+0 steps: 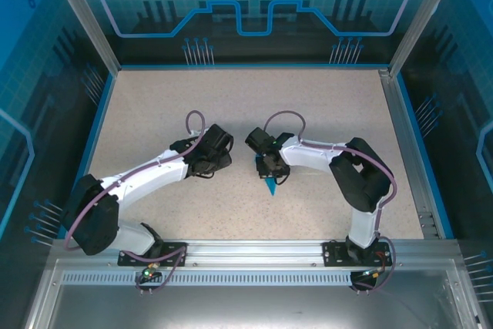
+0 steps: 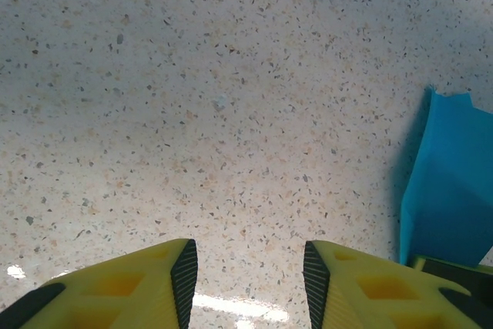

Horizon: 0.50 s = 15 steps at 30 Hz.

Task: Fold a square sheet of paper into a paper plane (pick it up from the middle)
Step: Move a paper plane to the center of the table.

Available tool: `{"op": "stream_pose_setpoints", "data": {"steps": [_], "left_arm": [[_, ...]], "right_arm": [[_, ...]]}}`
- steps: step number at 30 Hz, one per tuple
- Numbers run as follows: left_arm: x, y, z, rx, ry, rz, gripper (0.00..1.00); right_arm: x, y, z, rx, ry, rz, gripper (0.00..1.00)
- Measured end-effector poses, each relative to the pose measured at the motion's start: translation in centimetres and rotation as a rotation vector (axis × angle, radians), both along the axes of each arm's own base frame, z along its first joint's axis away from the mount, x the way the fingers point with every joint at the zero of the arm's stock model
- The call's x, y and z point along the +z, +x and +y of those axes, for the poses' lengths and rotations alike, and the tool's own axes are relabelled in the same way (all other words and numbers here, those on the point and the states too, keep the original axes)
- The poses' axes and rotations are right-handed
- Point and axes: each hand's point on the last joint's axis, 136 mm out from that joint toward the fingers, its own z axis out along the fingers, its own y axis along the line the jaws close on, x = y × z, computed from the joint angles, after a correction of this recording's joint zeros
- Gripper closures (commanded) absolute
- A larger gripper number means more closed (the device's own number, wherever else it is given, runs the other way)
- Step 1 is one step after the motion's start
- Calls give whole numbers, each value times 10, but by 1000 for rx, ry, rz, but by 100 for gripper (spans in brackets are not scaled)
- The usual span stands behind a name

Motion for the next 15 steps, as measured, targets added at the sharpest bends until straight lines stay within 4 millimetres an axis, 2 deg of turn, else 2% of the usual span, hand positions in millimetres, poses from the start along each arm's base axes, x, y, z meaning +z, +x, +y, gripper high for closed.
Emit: {"op": "stream_pose_setpoints", "data": {"steps": [7,12,15], "left_arm": [[0,0,-1,-4,-7,2,55],[0,0,-1,-4,-6,2,55],[0,0,-1,-4,-6,2,55]], "right_arm": [[-4,0,0,-2,2,9,76],[-5,0,0,-8,5,10,76],[-4,0,0,-9,8,8,79]]}}
